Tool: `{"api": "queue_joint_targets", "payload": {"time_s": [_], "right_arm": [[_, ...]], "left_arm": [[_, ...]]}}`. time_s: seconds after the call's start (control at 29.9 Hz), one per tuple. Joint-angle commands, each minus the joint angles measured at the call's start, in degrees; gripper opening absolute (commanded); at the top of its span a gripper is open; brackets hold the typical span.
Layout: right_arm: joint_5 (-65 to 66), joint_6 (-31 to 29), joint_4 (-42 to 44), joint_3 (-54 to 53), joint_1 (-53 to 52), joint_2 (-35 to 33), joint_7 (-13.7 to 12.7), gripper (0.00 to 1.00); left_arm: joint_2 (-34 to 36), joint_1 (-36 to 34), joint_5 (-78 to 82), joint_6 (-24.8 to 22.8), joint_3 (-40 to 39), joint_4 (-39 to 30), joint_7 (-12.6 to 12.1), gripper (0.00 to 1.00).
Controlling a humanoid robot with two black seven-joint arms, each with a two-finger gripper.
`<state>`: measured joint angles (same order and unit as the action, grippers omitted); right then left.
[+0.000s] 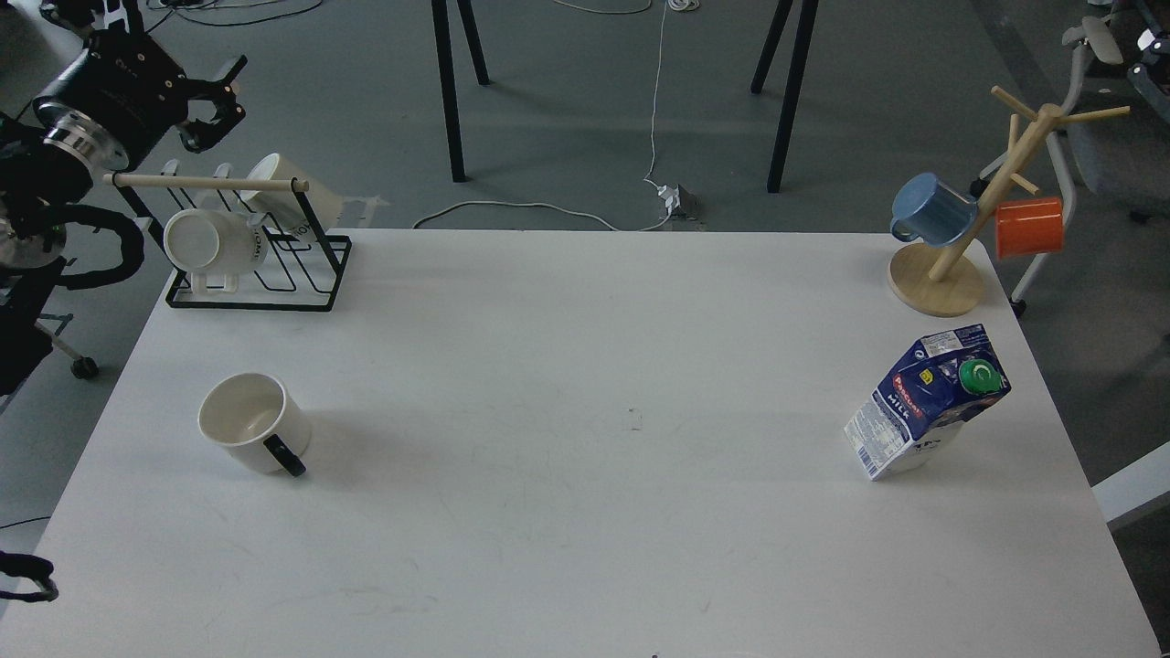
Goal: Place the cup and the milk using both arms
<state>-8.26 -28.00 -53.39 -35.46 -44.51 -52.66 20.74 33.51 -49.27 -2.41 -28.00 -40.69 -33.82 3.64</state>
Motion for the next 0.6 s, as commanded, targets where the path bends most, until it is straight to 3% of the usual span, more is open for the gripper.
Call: {"api": "queue_joint_targets", "payload": {"time_s": [0.0, 0.23, 0.4, 0.57], "right_arm": [[0.0, 0.0, 0.0, -0.1, 0.6, 0.5, 0.2, 0.99], [-0.1, 0.0, -0.1, -0.7, 0.4, 3.1, 0.1, 0.99], [-0.1, 0.0, -0.1, -0.8, 0.0, 4.0, 0.1, 0.99], [-0.1, 0.0, -0.1, -1.0, 0.0, 4.1, 0.2, 0.99]], "left_arm": [[0.1, 1.7, -0.1, 0.0, -0.4, 0.0, 0.1, 1.00], [0.1, 1.4, -0.5, 0.0, -0.5, 1.7, 0.0, 1.00], [0.4, -0.9, -0.8, 0.0, -1.0, 10.4, -0.7, 1.00], [-1.7, -3.3, -1.9, 0.0, -1.5, 16.5, 0.4, 1.00]]}}
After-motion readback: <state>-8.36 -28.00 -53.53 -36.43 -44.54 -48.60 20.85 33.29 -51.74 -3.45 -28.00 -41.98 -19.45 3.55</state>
